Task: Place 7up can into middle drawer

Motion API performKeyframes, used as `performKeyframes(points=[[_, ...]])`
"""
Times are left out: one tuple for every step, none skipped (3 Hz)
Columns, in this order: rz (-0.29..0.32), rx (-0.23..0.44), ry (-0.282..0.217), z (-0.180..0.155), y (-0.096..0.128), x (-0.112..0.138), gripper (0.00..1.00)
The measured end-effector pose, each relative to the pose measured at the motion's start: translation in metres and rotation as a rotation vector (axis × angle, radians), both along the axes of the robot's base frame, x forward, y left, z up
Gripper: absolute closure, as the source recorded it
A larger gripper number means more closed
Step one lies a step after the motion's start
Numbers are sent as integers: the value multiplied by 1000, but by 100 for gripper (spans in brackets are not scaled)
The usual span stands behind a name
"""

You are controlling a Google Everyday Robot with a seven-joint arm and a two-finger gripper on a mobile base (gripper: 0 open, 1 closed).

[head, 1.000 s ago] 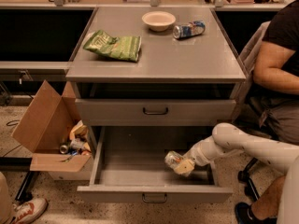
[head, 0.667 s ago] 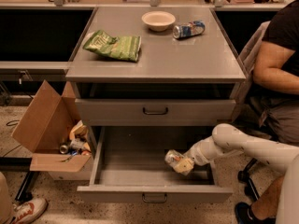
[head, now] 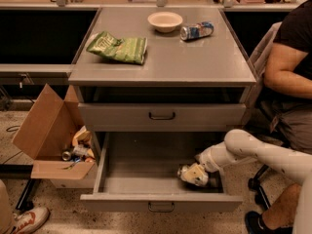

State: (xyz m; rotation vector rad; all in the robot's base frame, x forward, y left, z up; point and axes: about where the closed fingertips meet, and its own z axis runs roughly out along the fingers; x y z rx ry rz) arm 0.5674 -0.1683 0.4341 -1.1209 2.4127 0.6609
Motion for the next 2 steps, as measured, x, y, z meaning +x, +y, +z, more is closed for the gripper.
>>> performKeyframes(points=[[-27, 32, -25, 11, -11, 3, 0], [-35, 74, -27, 19, -23, 6, 0]])
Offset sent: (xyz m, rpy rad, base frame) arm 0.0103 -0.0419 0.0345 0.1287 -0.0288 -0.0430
